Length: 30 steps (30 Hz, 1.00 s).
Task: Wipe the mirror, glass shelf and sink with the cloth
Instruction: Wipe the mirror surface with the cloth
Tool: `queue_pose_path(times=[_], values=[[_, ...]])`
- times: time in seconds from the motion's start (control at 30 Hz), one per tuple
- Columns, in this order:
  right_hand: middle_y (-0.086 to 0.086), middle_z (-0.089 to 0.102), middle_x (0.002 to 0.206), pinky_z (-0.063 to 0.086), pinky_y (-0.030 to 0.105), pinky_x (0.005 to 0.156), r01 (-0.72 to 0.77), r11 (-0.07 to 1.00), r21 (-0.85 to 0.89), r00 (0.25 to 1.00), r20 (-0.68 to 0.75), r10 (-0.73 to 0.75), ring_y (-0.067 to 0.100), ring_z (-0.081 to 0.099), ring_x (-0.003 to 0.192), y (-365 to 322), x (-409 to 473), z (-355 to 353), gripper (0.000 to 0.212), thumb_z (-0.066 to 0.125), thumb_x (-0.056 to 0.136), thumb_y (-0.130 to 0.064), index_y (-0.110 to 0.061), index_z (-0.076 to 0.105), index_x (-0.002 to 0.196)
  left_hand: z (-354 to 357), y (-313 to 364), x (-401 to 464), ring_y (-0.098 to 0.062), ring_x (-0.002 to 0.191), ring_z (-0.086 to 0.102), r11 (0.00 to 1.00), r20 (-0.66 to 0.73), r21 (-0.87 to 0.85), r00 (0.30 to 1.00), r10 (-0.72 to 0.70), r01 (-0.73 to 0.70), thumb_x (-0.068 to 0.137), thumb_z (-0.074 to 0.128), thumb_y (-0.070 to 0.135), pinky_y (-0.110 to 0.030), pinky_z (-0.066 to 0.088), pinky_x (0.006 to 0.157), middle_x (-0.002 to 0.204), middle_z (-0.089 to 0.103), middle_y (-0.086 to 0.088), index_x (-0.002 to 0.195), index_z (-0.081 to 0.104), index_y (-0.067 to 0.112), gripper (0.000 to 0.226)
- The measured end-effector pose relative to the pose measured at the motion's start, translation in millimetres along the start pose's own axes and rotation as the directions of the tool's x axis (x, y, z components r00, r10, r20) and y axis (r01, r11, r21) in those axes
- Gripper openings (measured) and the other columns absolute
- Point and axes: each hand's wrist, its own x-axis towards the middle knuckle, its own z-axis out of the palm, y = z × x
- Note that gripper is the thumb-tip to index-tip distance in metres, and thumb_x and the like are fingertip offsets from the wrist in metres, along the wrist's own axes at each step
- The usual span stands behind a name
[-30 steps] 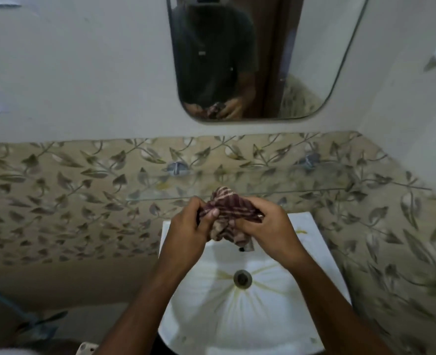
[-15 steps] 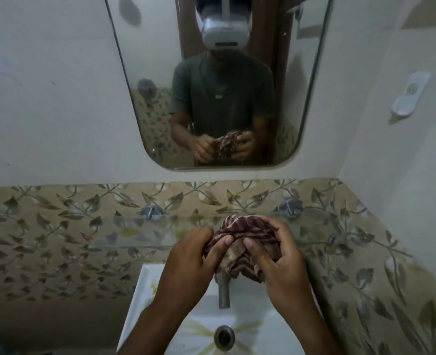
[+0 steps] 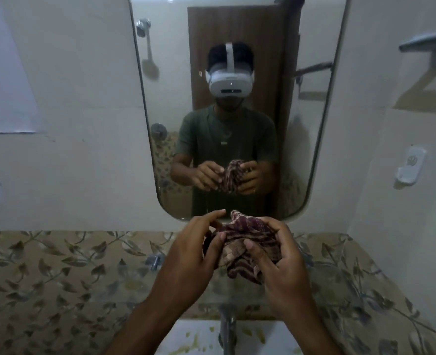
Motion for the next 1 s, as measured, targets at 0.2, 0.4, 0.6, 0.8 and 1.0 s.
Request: queue_pose_path(times=[0.2, 0.4, 0.6, 0.8, 1.0], values=[[-0.015, 0.07, 0.108, 0.055, 0.021, 0.084, 0.089, 0.995, -0.033, 0.996, -0.013, -0.09, 0.005, 0.067, 0.103, -19, 39, 5, 0.032, 0.069, 0.088, -0.028, -0.03, 0.06, 0.118, -14, 4, 36, 0.001, 0.105, 0.058, 0.991, 0.049, -0.118, 0.996, 0.069, -0.063, 0.097, 0.052, 0.047, -0.011, 0.045, 0.08, 0.116, 0.059, 0.022, 0.134, 0.055, 0.038, 0.038], [-0.007, 0.063, 0.121, 0.054, 0.029, 0.093, 0.177, 0.982, -0.066, 0.98, -0.078, -0.182, 0.008, 0.063, 0.112, -24, 64, 35, 0.026, 0.06, 0.098, -0.04, -0.035, 0.06, 0.124, -8, 5, 63, 0.004, 0.081, 0.063, 0.989, -0.176, -0.102, 0.98, 0.091, -0.11, 0.089, 0.067, 0.029, -0.006, 0.043, 0.065, 0.084, 0.066, 0.019, 0.101, 0.074, 0.025, 0.014], [-0.016, 0.048, 0.134, 0.042, 0.007, 0.095, 0.233, 0.972, -0.025, 0.971, -0.053, -0.234, -0.009, 0.05, 0.123, -49, 85, 53, 0.04, 0.044, 0.096, -0.047, -0.043, 0.046, 0.136, -21, 16, 99, 0.007, 0.084, 0.067, 0.978, -0.334, -0.194, 0.943, 0.005, -0.074, 0.086, 0.071, 0.029, -0.013, 0.055, 0.073, 0.092, 0.074, 0.016, 0.103, 0.075, 0.025, 0.019], [-0.018, 0.05, 0.138, 0.044, 0.016, 0.102, 0.288, 0.957, -0.009, 0.957, -0.024, -0.289, -0.004, 0.048, 0.129, -63, 108, 50, 0.047, 0.038, 0.101, -0.044, -0.034, 0.044, 0.146, -38, 25, 121, 0.007, 0.081, 0.069, 0.965, -0.342, -0.247, 0.94, -0.008, -0.082, 0.078, 0.074, 0.039, -0.015, 0.057, 0.07, 0.088, 0.074, 0.017, 0.097, 0.076, 0.028, 0.022], [-0.023, 0.054, 0.136, 0.049, 0.036, 0.106, 0.32, 0.945, -0.067, 0.938, -0.12, -0.326, -0.003, 0.052, 0.127, -70, 121, 47, 0.041, 0.046, 0.103, -0.043, -0.047, 0.042, 0.143, -50, 26, 133, -0.001, 0.073, 0.069, 0.939, -0.392, -0.317, 0.92, 0.0, -0.135, 0.072, 0.083, 0.033, -0.017, 0.056, 0.063, 0.077, 0.072, 0.011, 0.082, 0.074, 0.023, 0.018]])
